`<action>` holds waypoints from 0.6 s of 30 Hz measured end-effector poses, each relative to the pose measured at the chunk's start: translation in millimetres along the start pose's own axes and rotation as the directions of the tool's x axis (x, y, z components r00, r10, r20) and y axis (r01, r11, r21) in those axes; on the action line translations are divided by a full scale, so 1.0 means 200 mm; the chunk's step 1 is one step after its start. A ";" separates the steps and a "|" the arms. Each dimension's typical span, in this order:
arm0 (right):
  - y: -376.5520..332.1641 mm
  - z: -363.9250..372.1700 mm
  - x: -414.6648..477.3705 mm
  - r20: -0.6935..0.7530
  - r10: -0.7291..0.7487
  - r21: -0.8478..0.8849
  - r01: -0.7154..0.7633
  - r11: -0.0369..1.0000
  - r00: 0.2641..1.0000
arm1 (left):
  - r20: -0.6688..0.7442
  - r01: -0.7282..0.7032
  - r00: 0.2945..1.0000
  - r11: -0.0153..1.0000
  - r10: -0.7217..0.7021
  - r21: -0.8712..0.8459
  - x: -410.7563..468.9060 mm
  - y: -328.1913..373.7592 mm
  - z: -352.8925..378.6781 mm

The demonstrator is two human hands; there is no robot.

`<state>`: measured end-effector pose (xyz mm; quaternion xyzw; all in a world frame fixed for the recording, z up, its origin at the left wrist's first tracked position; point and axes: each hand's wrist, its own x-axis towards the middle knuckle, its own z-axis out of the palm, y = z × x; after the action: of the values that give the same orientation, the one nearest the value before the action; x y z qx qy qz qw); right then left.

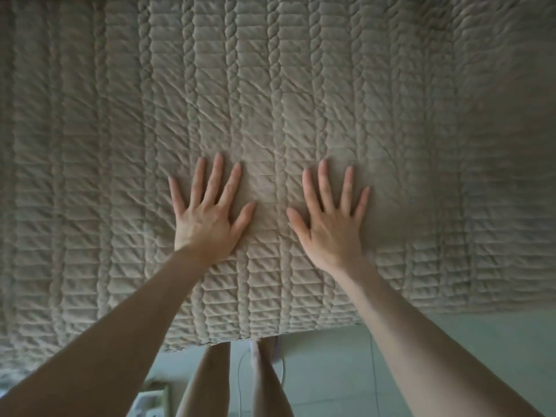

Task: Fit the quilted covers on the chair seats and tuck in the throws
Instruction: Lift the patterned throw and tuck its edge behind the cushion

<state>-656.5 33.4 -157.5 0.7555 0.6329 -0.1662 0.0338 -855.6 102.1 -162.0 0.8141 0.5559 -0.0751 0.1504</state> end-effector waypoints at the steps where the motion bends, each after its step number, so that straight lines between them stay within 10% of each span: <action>1: -0.02 0.01 -0.05 0.019 -0.029 -0.010 0.030 1.000 0.999 | 0.009 0.009 1.000 1.000 -0.009 -0.002 -0.04 -0.01 0.00; 11: -0.06 -0.07 -0.20 0.219 0.017 0.054 -0.030 0.998 0.976 | 0.134 -0.006 0.991 1.000 0.008 -0.018 -0.34 -0.04 -0.01; 18: -0.21 -0.37 -0.12 0.092 -0.082 0.496 0.026 0.868 0.992 | 0.024 0.096 0.995 0.910 -0.094 -0.403 -0.30 0.05 -0.33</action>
<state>-684.9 37.6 -74.5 0.7107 0.5874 -0.3645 -0.1301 -872.1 66.7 -81.3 0.7374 0.5980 0.0320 0.3124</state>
